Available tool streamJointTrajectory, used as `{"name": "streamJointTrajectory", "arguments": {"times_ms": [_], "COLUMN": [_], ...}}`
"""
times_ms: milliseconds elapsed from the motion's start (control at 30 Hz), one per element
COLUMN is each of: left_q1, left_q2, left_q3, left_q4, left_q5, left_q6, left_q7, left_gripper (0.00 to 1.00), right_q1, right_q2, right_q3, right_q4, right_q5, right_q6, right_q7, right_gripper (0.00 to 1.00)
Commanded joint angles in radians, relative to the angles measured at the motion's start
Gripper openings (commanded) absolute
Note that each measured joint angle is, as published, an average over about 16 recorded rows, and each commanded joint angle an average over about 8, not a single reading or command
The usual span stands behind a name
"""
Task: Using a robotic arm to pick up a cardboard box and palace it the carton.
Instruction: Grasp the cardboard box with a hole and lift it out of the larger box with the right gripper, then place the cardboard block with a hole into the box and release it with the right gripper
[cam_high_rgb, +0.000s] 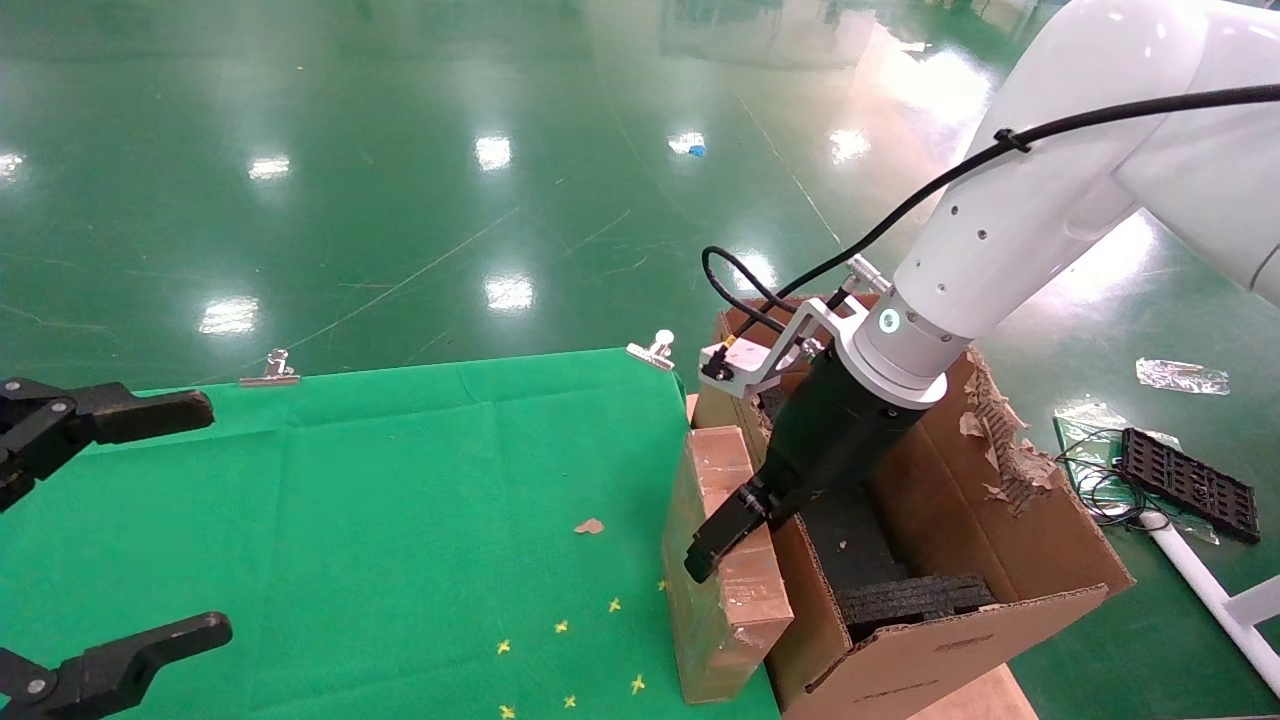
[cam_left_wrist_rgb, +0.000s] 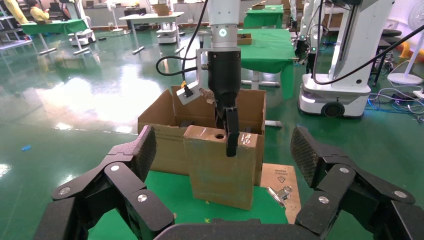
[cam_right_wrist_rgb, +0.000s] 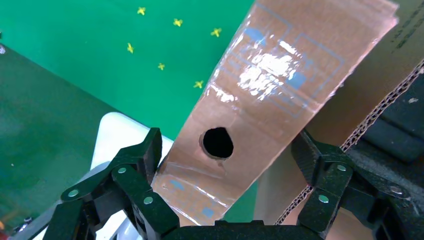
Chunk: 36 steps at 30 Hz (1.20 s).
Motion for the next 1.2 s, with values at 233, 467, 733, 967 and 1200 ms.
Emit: {"name": "streamJointTrajectory", "arguments": {"times_ms": [233, 467, 733, 967, 1200], "left_q1": [0.0, 0.0, 0.0, 0.0, -0.001], "left_q2": [0.0, 0.0, -0.001, -0.001, -0.001], "left_q3": [0.001, 0.001, 0.002, 0.002, 0.002], "left_q4": [0.0, 0.0, 0.0, 0.0, 0.0], "left_q5": [0.0, -0.001, -0.001, -0.001, -0.002], "left_q6": [0.0, 0.0, -0.001, -0.001, -0.001], "left_q7": [0.0, 0.0, 0.001, 0.001, 0.001], "left_gripper": [0.0, 0.0, 0.0, 0.0, 0.0], "right_q1": [-0.005, 0.0, 0.031, 0.134, 0.265], "right_q2": [0.004, 0.007, 0.026, 0.112, 0.225], "right_q3": [-0.005, -0.012, -0.004, 0.083, 0.172], "right_q4": [0.007, 0.016, 0.045, 0.062, -0.007], "right_q5": [0.002, -0.006, -0.016, 0.022, 0.031], "right_q6": [-0.005, -0.007, 0.003, 0.063, 0.124], "right_q7": [-0.007, -0.013, -0.052, -0.217, -0.394], "right_gripper": [0.0, 0.0, 0.0, 0.0, 0.0]}}
